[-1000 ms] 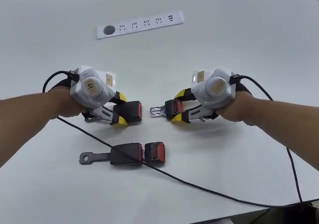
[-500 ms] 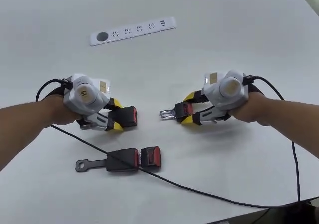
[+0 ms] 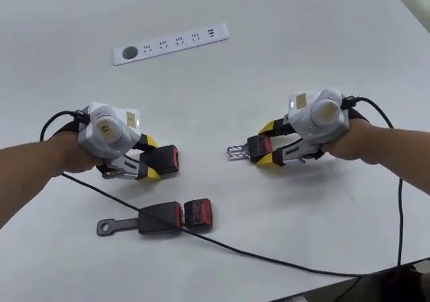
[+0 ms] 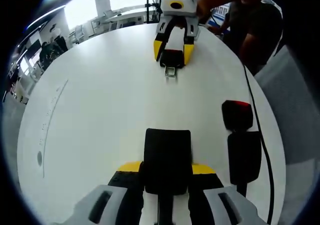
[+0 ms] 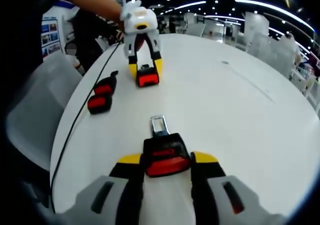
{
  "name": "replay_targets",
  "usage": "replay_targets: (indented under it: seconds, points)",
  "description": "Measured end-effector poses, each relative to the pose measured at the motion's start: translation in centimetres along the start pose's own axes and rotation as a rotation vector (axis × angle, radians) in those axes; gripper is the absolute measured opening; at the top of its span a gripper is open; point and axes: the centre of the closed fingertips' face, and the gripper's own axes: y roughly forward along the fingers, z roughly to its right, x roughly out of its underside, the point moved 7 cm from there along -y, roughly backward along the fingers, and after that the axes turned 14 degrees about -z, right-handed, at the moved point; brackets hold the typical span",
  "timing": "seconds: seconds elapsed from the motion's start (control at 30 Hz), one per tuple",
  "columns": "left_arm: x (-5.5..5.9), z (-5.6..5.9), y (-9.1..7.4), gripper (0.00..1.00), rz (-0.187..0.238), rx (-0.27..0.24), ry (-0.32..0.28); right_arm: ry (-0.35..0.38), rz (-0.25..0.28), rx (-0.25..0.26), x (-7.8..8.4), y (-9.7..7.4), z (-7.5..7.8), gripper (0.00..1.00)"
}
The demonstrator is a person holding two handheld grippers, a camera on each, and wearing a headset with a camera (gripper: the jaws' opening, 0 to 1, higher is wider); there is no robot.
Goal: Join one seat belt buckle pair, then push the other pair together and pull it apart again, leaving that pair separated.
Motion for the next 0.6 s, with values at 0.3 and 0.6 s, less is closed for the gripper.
replay_targets:
  seconds: [0.3, 0.6]
  points:
    - [-0.09, 0.01, 0.0, 0.35, -0.012, 0.0, 0.003, 0.001, -0.009, 0.004, 0.43, -0.53, 0.15, 0.37]
    - [-0.1, 0.1, 0.03, 0.35, -0.014, -0.004, -0.002, -0.004, -0.016, 0.016, 0.65, -0.62, 0.17, 0.37]
